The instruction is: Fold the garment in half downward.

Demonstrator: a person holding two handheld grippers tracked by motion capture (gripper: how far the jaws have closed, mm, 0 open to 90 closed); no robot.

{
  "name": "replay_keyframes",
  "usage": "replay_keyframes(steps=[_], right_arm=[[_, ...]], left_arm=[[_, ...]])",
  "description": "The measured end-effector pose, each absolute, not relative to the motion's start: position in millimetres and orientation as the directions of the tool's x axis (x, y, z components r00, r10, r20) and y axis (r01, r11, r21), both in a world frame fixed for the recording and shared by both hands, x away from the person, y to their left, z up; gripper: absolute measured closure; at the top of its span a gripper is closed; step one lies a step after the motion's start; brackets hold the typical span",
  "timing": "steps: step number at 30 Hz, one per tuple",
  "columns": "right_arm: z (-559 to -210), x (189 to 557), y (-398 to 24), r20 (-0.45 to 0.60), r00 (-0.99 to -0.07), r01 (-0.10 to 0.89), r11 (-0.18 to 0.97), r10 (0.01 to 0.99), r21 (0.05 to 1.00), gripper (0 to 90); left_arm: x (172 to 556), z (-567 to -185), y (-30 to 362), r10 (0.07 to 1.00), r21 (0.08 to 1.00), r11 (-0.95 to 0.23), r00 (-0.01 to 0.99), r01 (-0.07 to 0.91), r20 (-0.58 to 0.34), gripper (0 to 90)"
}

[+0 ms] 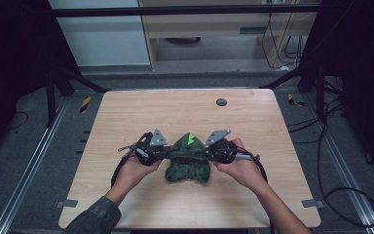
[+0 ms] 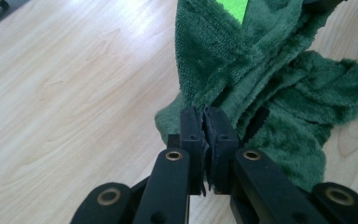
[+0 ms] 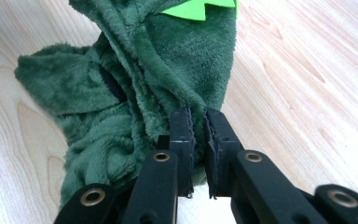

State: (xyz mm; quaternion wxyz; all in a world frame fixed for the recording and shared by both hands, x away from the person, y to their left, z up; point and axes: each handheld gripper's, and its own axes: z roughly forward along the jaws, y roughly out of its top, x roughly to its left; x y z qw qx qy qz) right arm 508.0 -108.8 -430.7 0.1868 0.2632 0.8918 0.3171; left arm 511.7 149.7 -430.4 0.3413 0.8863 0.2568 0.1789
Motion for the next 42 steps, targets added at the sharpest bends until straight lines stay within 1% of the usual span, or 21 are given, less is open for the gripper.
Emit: replay_keyframes(steps=[11, 20, 27, 33, 42], right_arm=[[-434, 495, -111, -0.172, -0.797, 0.336, 0.662, 0.579, 0.67, 81.8], [-436, 486, -111, -0.194, -0.804, 0.32, 0.684, 0.562, 0.656, 81.0], [-437, 481, -112, -0.195, -0.808, 0.315, 0.688, 0.555, 0.654, 80.7], [-445, 475, -112, -0.203, -0.814, 0.31, 0.701, 0.545, 0.642, 78.4], [-450, 468, -113, -0.201, -0.809, 0.31, 0.692, 0.552, 0.652, 80.5]], left_arm=[[502, -439, 149, 0.57, 0.697, -0.636, 0.81, 0.331, 0.135, 87.2], [492, -446, 149, 0.566, 0.703, -0.628, 0.816, 0.334, 0.118, 87.2], [486, -451, 148, 0.557, 0.698, -0.639, 0.82, 0.325, 0.129, 87.2], [483, -456, 149, 0.561, 0.698, -0.638, 0.817, 0.324, 0.133, 87.0], [477, -459, 150, 0.568, 0.713, -0.623, 0.813, 0.323, 0.128, 87.1]])
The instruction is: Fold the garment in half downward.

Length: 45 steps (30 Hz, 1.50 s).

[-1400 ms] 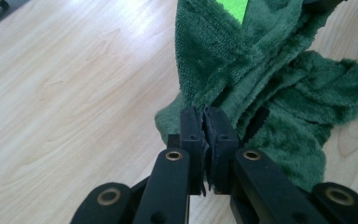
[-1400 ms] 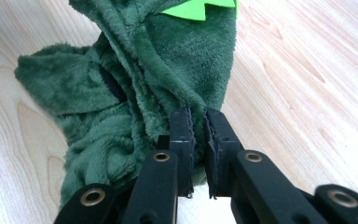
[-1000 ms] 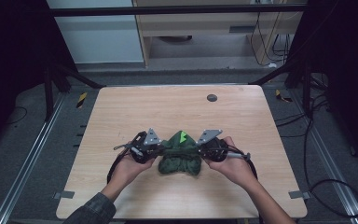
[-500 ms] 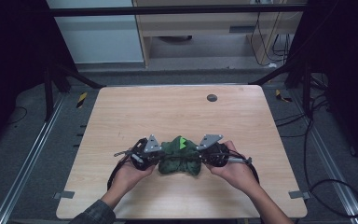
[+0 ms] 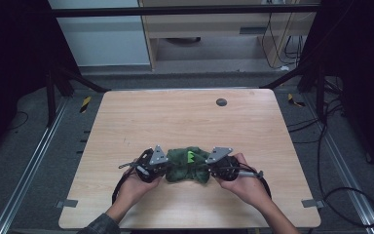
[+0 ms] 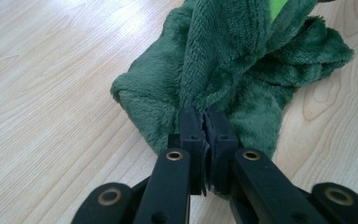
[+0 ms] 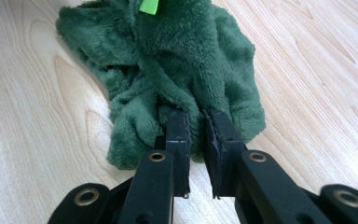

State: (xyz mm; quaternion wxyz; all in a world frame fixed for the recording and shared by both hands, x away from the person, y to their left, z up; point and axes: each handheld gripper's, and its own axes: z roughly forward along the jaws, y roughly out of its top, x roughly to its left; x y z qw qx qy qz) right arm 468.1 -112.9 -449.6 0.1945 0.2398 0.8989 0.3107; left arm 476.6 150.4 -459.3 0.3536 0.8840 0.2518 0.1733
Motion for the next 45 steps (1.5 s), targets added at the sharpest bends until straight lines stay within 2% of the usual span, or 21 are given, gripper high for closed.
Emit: replay_keyframes(steps=[16, 25, 45], right_arm=[[-443, 461, -112, -0.213, -0.808, 0.287, 0.682, 0.55, 0.673, 82.9], [-452, 454, -109, -0.22, -0.814, 0.276, 0.69, 0.538, 0.669, 82.3], [-465, 441, -113, -0.204, -0.813, 0.286, 0.68, 0.545, 0.675, 83.9]], left_arm=[[472, -450, 157, 0.581, 0.742, -0.592, 0.805, 0.315, 0.122, 87.5], [463, -466, 155, 0.587, 0.73, -0.61, 0.794, 0.308, 0.156, 87.2], [449, -479, 157, 0.603, 0.749, -0.587, 0.783, 0.305, 0.154, 85.3]])
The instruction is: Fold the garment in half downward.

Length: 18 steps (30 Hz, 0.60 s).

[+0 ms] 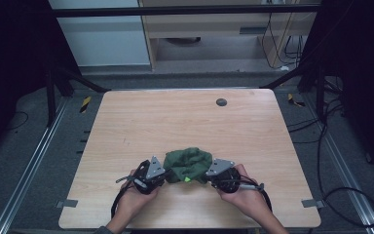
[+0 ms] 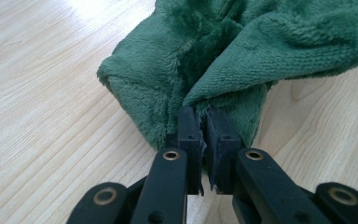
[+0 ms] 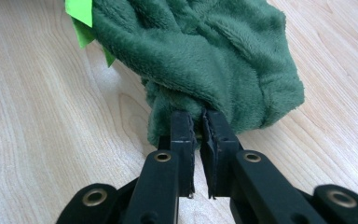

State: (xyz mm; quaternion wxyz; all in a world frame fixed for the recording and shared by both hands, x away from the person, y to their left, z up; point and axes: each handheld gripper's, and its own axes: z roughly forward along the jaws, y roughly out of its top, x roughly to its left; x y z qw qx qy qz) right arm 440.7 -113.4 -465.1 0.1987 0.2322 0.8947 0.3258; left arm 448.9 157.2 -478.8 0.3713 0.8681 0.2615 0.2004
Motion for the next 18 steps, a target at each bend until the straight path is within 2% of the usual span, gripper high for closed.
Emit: replay_keyframes(steps=[14, 18], right_arm=[[-461, 433, -111, -0.203, -0.814, 0.272, 0.666, 0.544, 0.695, 84.8], [-465, 430, -112, -0.197, -0.819, 0.277, 0.671, 0.539, 0.688, 82.8]], left_arm=[[447, -475, 161, 0.622, 0.769, -0.567, 0.766, 0.295, 0.165, 86.3], [444, -482, 162, 0.622, 0.76, -0.574, 0.766, 0.305, 0.163, 83.6]])
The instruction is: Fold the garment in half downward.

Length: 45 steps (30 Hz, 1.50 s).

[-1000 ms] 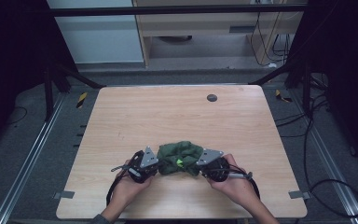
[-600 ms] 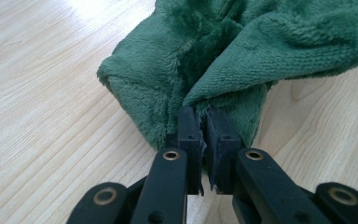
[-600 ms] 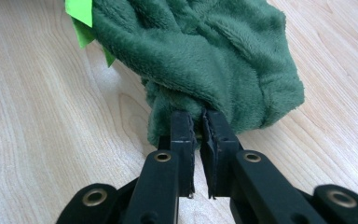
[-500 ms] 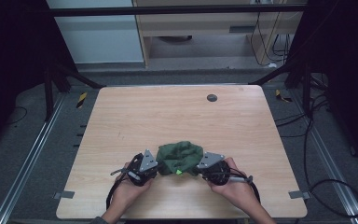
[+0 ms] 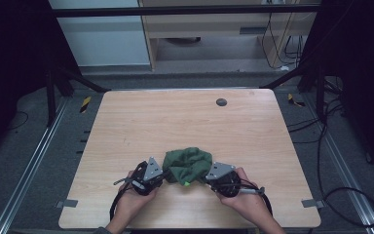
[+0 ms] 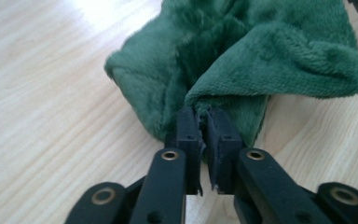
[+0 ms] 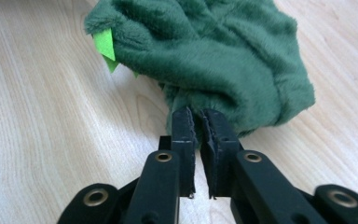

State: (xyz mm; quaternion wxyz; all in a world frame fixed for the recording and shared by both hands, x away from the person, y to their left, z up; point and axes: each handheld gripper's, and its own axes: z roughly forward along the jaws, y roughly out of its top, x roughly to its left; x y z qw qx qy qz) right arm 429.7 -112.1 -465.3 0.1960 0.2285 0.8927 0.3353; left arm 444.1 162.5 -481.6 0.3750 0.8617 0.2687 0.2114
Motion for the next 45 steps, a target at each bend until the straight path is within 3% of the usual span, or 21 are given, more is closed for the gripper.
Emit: replay_keyframes(steps=[10, 16, 18, 22, 25, 27, 30, 45], right_arm=[[-469, 429, -116, -0.188, -0.811, 0.294, 0.662, 0.555, 0.689, 77.7], [-470, 429, -120, -0.186, -0.795, 0.312, 0.652, 0.578, 0.691, 65.8], [-469, 429, -124, -0.183, -0.777, 0.33, 0.637, 0.603, 0.697, 56.5], [-470, 432, -132, -0.174, -0.743, 0.367, 0.61, 0.647, 0.702, 42.2], [-474, 436, -140, -0.153, -0.698, 0.428, 0.579, 0.7, 0.694, 29.1], [-476, 439, -145, -0.135, -0.671, 0.461, 0.553, 0.729, 0.694, 24.2], [-479, 442, -155, -0.118, -0.634, 0.502, 0.522, 0.764, 0.689, 19.2], [-483, 443, -188, -0.063, -0.589, 0.562, 0.464, 0.806, 0.685, 8.0]], left_arm=[[442, -482, 168, 0.65, 0.765, -0.569, 0.734, 0.3, 0.195, 71.1], [445, -484, 173, 0.664, 0.763, -0.566, 0.721, 0.312, 0.197, 66.7], [444, -484, 176, 0.679, 0.771, -0.55, 0.71, 0.322, 0.187, 63.5], [446, -485, 188, 0.717, 0.763, -0.538, 0.67, 0.359, 0.19, 49.5], [452, -487, 194, 0.75, 0.749, -0.529, 0.632, 0.398, 0.194, 32.1], [456, -487, 199, 0.767, 0.739, -0.521, 0.613, 0.427, 0.187, 22.9], [458, -488, 205, 0.792, 0.744, -0.486, 0.591, 0.459, 0.153, 16.6], [460, -485, 232, 0.823, 0.737, -0.441, 0.558, 0.512, 0.106, 9.6]])
